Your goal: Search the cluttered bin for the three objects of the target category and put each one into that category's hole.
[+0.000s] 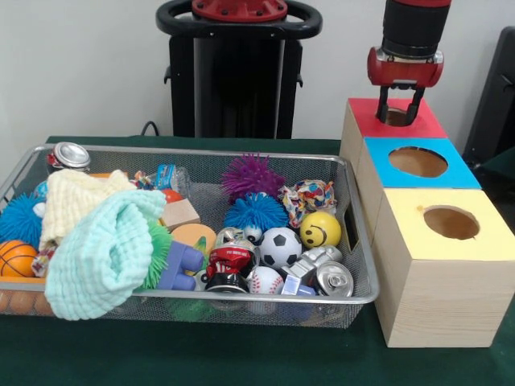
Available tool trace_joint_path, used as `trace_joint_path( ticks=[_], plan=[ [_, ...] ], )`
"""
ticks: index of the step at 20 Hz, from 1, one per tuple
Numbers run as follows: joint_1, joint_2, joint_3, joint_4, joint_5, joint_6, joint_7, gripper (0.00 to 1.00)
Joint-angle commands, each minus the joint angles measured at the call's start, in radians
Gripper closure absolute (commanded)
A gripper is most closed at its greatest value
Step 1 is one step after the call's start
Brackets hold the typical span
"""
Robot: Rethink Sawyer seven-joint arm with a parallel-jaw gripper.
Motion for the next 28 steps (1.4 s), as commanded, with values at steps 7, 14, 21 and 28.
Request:
trace_joint_path(
  ticks=[7,14,21,28],
  plan=[
    [-0.052,-0.095,0.025,-0.024,-0.007,0.089,0.038,0.0],
    [-0.068,-0.177,0.032,-0.042,0.007,0.233,0.004,0.0],
    [-0.098,-0.187,0.052,-0.05,-0.006,0.26,-0.01,0.0],
    [-0.176,-0.128,0.098,-0.065,-0.031,0.213,-0.072,0.0]
  ],
)
